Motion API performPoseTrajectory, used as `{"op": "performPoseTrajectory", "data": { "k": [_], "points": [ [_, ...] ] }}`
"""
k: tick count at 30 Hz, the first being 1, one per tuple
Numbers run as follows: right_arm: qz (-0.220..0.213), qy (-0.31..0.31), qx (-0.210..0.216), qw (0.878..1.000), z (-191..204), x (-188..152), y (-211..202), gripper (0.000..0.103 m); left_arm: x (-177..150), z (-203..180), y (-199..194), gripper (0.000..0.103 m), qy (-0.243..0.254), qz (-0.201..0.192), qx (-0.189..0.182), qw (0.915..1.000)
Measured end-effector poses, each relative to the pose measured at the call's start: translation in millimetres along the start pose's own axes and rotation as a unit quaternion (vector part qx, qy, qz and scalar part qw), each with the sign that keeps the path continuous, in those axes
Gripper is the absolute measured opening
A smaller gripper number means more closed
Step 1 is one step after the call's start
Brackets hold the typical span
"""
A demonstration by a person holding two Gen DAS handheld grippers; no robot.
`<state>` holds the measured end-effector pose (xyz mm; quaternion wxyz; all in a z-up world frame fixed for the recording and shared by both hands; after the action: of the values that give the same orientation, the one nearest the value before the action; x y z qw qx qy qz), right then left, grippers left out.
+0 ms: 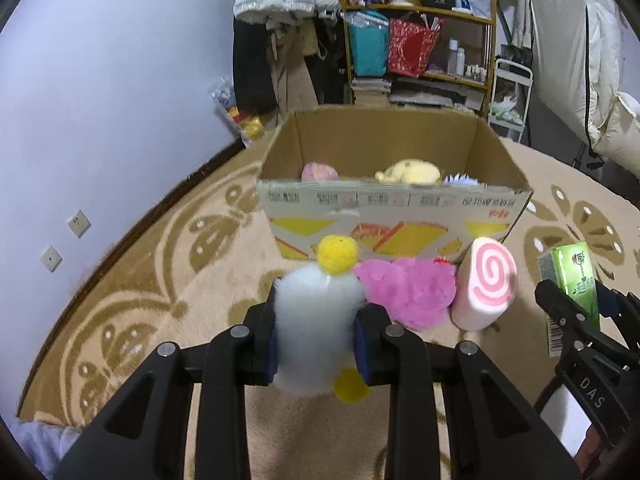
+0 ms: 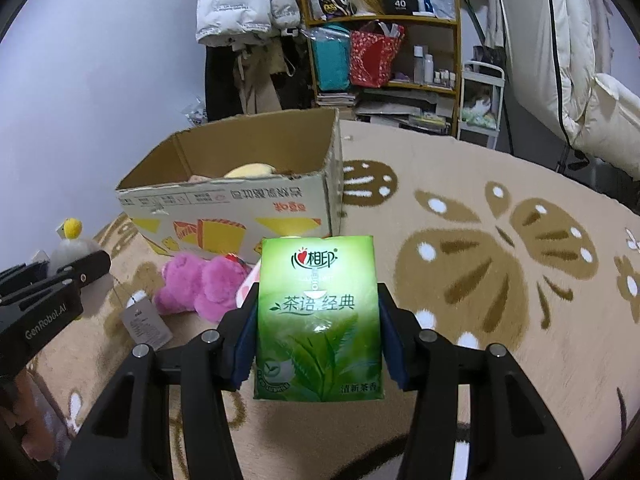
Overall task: Organize soft objects
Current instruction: 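Carry the white chick and green tissue pack over the box and open both grippers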
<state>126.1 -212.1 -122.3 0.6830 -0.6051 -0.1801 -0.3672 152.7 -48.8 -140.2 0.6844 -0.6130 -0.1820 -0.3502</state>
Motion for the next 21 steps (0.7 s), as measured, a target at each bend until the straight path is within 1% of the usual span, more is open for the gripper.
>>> {"op": "performPoseTrajectory", "data": {
  "k": [3,5,8,10,16,21],
  "points": [
    [-0.011,-0.005,0.004,1.0,4,6,-4,0.056,9,2,-11,0.027,0.004,-0.019,0.009,0.9998],
    [-0.021,-0.01,0.005,1.0,7,13,-7,0.056,16,5,-18,0.027,0.01,-0.033,0.024,0.9991],
    [-0.035,-0.019,0.003,0.999,10,23,-10,0.056,27,9,-32,0.028,-0.002,-0.054,0.012,0.9985],
    [-0.042,-0.019,0.005,0.999,12,28,-12,0.056,32,11,-37,0.028,-0.003,-0.064,0.016,0.9978],
    [-0.075,-0.038,0.012,0.996,25,55,-21,0.056,48,15,-43,0.028,0.012,-0.086,0.046,0.9951],
    [-0.098,-0.047,0.017,0.994,36,80,-23,0.056,63,18,-39,0.028,0.013,-0.096,0.054,0.9938]
  ]
}}
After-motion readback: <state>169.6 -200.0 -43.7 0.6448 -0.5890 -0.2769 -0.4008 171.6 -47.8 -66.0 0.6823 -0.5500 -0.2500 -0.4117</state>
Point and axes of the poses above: each gripper's, at about its wrist camera, not at the fingertips, and y roughly the way its jaws point, z to its left, x to its top, the point moved 7 cm from there along y, roughly the way its jaws point, and after that the axes turned 6 degrees about y, right-handed, at the moved point
